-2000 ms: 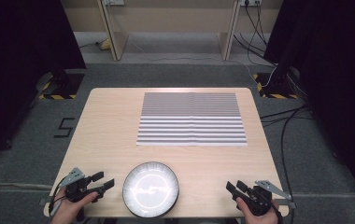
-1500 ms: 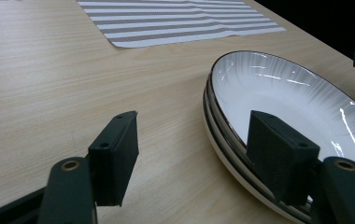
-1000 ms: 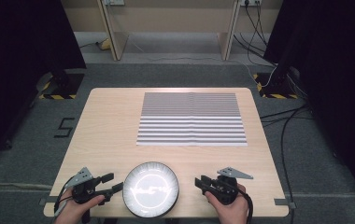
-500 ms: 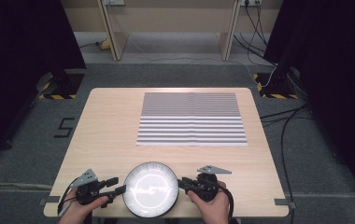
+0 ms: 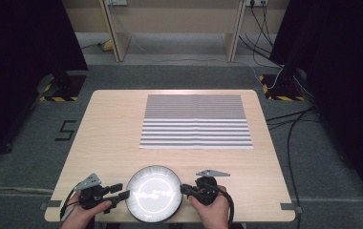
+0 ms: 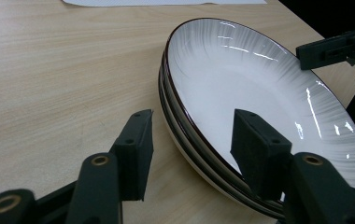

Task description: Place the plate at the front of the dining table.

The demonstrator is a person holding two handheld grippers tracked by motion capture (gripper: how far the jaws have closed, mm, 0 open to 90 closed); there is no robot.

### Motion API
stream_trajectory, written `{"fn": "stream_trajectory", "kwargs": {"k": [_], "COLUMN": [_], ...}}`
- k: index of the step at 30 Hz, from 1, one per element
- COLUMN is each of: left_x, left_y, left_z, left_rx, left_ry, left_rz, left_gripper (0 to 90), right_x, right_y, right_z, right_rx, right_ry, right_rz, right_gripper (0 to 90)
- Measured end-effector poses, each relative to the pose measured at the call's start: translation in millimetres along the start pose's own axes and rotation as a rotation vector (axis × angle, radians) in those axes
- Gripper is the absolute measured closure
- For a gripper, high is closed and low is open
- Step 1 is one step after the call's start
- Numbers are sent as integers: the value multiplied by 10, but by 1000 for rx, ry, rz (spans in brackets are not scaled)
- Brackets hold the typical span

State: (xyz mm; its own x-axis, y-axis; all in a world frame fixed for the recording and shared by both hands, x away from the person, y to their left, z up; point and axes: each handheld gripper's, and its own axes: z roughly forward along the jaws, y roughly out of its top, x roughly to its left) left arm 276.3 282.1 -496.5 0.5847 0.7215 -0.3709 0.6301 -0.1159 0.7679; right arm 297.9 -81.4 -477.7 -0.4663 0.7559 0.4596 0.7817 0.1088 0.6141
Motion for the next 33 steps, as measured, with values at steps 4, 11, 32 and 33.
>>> {"fn": "stream_trajectory", "kwargs": {"k": [4, 11, 32, 33], "left_x": [0, -27, -67, -66], "left_y": [8, 4, 8, 13], "left_z": [5, 49, 69, 63], "left_rx": [14, 39, 66, 66], "left_ry": [-1, -41, -22, -18], "left_rz": [-7, -31, -30, -28], "left_gripper": [514, 565, 567, 567], "right_x": [-16, 1, 114, 116], "right_y": [18, 56, 49, 47], "right_z": [3, 6, 218, 216], "right_rx": [10, 36, 52, 53], "right_ry": [11, -5, -1, 3], "right_rz": [55, 64, 0, -3], "right_gripper": [854, 855, 816, 798]}}
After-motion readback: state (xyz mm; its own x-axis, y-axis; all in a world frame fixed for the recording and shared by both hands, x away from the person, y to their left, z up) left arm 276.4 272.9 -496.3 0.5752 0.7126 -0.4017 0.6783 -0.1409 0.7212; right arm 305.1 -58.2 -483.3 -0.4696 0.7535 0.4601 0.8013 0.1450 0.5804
